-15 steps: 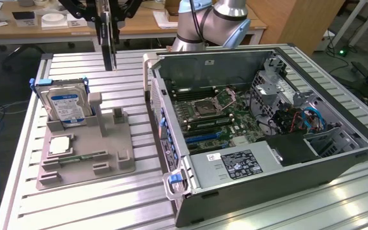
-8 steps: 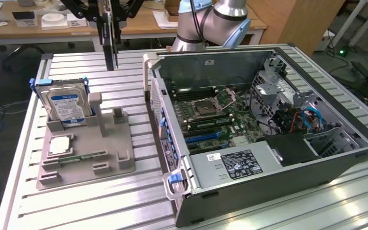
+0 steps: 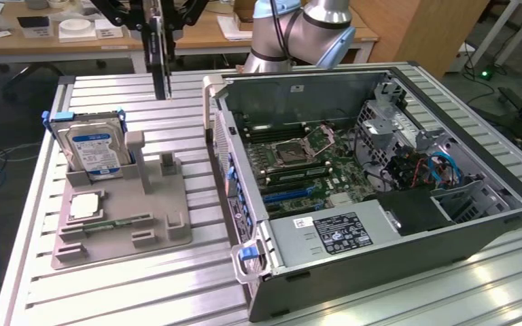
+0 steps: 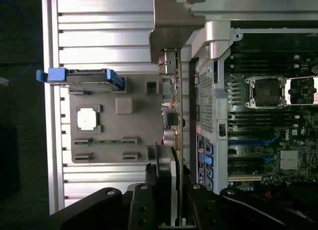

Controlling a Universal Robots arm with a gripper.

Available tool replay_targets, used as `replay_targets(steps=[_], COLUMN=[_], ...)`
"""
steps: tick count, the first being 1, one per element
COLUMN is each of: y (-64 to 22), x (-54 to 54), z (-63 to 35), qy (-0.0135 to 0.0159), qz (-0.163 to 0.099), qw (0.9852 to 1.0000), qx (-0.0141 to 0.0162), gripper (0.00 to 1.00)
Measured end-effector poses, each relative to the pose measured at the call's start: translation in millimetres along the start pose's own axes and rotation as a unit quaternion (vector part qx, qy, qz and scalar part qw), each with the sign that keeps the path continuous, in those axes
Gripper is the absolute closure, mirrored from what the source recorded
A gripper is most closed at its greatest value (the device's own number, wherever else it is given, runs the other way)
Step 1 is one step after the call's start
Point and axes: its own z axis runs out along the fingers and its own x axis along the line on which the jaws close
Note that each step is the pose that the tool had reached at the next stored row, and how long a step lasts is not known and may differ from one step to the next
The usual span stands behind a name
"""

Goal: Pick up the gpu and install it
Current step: 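Pick up the gpu and move the gpu toward the slot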

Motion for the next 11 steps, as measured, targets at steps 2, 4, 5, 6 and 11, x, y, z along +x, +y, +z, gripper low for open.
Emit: replay_targets(steps=[2,4,5,6,11], y=[0.1,0.1,0.2,0.2,0.3], x=[-1.4,-2.9,-3.6,-4.5,-8.2], z=[0.0,0.1,0.0,0.1,0.0], qy=[0.0000,0.0000,0.0000,0.0000,0.0000], qz=[0.000,0.000,0.000,0.000,0.000], qw=[1.0000,1.0000,1.0000,1.0000,1.0000], qx=[0.0000,0.0000,0.0000,0.0000,0.0000], gripper=[0.72,0.72,0.72,0.72,0.72])
